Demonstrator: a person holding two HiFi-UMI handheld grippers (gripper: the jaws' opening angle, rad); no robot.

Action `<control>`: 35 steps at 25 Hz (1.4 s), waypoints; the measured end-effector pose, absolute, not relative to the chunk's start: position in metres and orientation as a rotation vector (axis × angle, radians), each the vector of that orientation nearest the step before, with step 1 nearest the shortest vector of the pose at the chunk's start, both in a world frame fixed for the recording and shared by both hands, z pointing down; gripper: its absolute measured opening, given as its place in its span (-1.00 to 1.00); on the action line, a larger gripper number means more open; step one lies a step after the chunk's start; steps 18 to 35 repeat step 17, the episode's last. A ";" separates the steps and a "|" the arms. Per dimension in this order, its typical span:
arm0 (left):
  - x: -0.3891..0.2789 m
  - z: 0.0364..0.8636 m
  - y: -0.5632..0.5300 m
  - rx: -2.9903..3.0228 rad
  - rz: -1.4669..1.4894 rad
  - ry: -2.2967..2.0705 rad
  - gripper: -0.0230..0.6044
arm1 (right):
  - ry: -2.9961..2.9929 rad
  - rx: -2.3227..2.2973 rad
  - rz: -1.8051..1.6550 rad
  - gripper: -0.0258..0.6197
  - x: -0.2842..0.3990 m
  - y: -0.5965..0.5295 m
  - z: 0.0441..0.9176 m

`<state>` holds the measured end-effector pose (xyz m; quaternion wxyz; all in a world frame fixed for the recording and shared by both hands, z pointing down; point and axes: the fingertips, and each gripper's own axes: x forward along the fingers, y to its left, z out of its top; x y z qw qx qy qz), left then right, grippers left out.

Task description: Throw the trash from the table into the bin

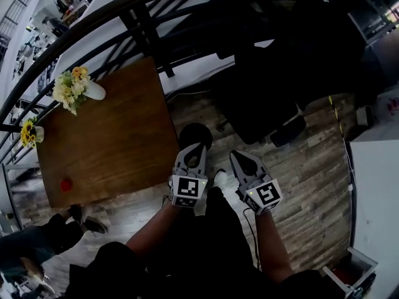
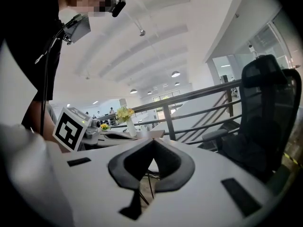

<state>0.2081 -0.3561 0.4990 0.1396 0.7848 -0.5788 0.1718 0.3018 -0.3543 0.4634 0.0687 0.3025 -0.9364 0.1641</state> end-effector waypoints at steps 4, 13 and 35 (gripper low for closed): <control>0.190 0.459 -0.346 2.340 0.482 -1.681 -0.89 | -2.872 0.908 0.476 -0.88 0.284 -0.345 0.425; 0.153 0.426 -0.321 2.387 0.427 -1.692 -0.89 | -2.858 0.914 0.382 -0.88 0.259 -0.328 0.402; 0.124 0.422 -0.316 2.372 0.473 -1.708 -0.89 | -2.860 0.926 0.355 -0.88 0.245 -0.326 0.399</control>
